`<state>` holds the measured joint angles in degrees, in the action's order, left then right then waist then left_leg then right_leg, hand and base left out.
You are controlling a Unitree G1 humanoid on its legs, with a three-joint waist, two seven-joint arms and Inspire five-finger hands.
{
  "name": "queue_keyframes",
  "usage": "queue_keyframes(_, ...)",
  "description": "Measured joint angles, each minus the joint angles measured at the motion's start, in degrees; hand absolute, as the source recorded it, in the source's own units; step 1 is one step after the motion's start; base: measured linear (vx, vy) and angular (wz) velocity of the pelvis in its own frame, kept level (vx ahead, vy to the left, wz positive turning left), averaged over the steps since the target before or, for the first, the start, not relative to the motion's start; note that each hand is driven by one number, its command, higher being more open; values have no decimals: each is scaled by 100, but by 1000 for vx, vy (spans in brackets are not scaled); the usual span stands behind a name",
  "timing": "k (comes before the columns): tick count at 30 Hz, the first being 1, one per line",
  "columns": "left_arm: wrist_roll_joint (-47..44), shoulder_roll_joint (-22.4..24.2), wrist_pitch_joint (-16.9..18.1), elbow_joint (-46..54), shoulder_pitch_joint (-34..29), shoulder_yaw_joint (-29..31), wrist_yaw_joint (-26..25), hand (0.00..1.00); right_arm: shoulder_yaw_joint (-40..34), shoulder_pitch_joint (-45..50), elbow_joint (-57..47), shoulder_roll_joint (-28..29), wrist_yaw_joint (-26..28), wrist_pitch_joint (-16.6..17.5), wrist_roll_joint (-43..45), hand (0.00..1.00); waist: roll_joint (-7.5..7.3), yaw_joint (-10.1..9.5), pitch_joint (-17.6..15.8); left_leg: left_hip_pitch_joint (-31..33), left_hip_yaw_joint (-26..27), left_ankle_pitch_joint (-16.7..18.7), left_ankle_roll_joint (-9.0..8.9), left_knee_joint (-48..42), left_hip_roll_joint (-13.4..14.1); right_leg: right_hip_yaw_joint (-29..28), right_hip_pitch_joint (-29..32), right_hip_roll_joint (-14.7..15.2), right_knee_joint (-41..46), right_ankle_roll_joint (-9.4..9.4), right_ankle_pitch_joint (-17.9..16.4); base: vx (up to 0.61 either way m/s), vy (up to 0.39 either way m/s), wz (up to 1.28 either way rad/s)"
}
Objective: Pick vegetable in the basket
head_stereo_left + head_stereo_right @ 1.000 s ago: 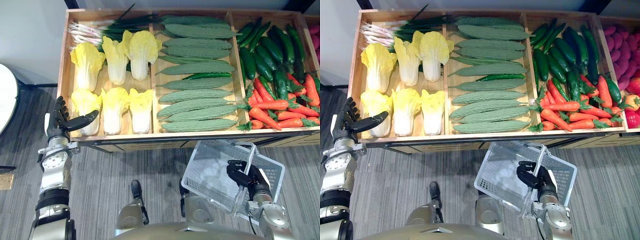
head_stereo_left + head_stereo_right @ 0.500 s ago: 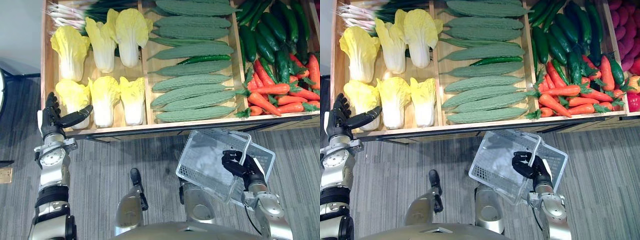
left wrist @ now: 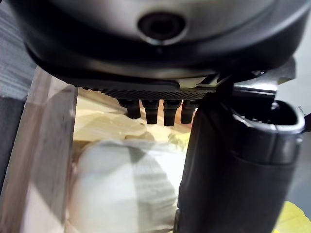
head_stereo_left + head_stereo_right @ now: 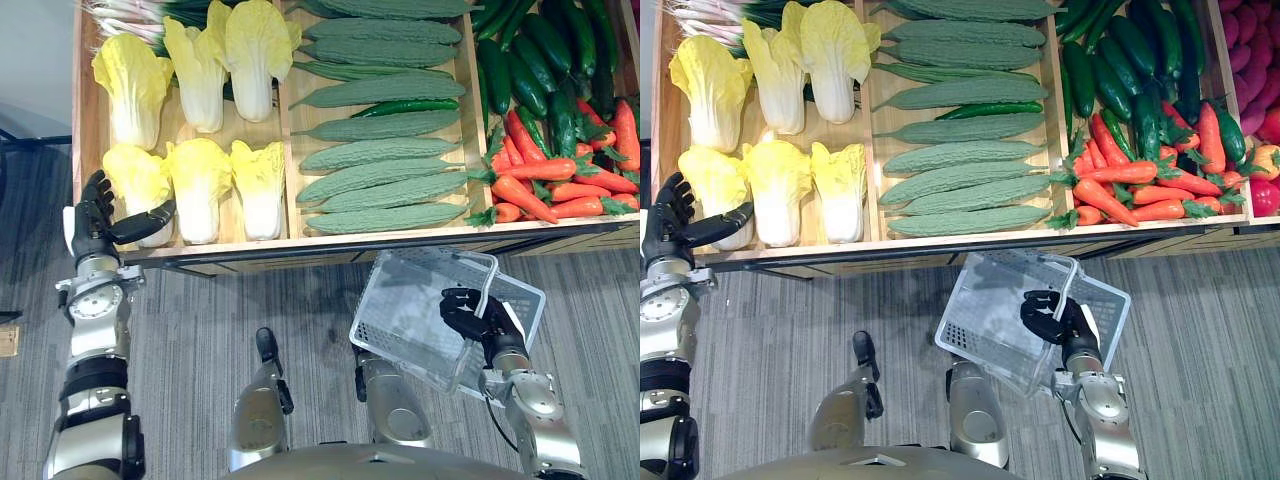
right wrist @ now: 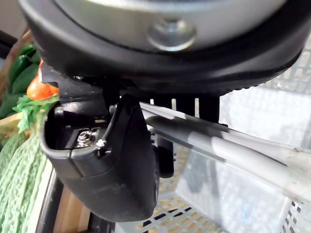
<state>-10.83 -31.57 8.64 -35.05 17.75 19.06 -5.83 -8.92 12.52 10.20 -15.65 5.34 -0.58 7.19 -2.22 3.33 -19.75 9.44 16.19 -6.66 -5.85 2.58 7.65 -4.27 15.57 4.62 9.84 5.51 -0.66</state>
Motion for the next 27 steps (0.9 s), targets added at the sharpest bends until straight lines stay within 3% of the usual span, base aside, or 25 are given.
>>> queue_keyframes(8, -434, -271, -1, -477, 476, -17, 110, 0, 63, -209, 39, 0, -74, 0, 1, 0, -105, -1, -154, -31, 28, -163, 17, 186, -12, 1, 10, -6, -94, 11, 132, 0, 0, 0)
queue_keyframes(18, -883, -263, -43, -490, 475, -253, 235, 0, 116, -241, 38, 0, -102, 0, -4, 0, -99, -1, -154, -70, 40, -188, 11, 224, -11, -4, -9, -11, -103, 13, 155, 4, -3, -1)
queue_keyframes(27, -1019, -194, -518, 95, 274, -431, 296, 0, 47, -62, 39, 2, -56, -16, -5, 0, -80, 38, -101, -293, -122, -133, 8, 247, -24, 211, -448, 36, -346, 11, 171, 45, -9, 10)
